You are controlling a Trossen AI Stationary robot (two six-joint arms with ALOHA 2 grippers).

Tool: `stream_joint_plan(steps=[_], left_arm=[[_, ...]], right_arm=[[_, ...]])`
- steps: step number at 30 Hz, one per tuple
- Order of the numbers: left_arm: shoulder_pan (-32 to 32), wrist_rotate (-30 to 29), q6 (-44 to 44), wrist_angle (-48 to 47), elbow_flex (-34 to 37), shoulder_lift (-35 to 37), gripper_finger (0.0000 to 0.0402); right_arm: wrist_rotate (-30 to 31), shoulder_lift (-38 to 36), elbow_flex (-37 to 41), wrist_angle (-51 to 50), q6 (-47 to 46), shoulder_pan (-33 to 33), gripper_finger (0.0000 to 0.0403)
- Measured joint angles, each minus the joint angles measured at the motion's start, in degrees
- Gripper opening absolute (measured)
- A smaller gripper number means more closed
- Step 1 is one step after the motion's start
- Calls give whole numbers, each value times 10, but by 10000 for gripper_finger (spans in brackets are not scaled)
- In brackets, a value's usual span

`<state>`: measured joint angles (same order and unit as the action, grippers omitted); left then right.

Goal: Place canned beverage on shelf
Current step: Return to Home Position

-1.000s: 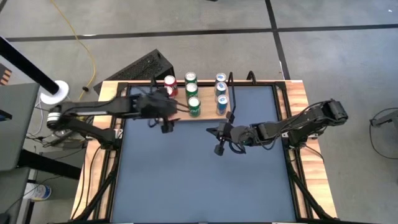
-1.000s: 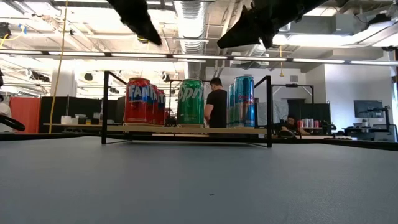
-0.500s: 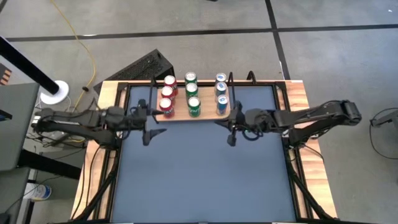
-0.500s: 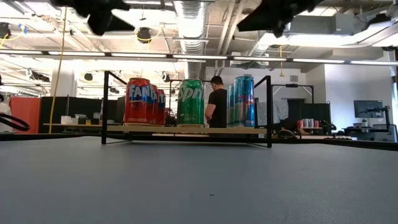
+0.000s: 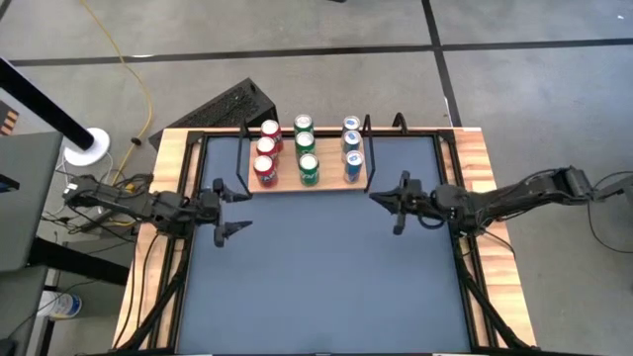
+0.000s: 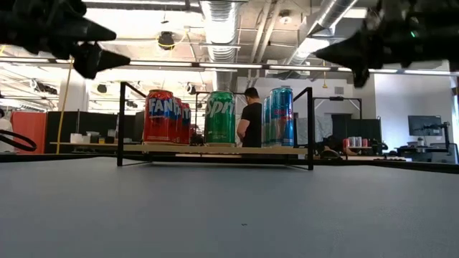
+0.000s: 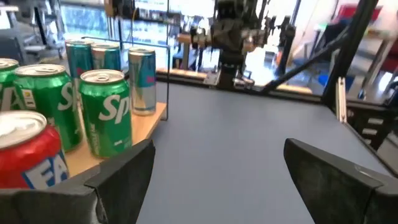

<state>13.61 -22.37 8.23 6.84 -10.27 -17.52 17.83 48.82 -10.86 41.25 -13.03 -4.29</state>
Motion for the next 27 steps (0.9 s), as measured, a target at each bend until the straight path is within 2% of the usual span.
stream_joint_plan(steps=[4,7,12,17,23,27], left_arm=[[0,0,-3,94,72,41,345],[0,-6,2,101,96,67,345],[2,17,4,23,90,110,345],[2,19,14,-63,84,176,345],[3,8,2,-58,86,168,345],[1,-9,-18,-57,86,168,345]], right_arm=[[-8,10,78,101,-6,-4,0],[-14,9,104,124,-6,-15,0],[-24,-14,104,79,47,-37,0],[-42,-82,104,2,85,-38,0],[-49,-178,104,-135,88,-37,0],[-63,-210,104,-187,99,-22,0]])
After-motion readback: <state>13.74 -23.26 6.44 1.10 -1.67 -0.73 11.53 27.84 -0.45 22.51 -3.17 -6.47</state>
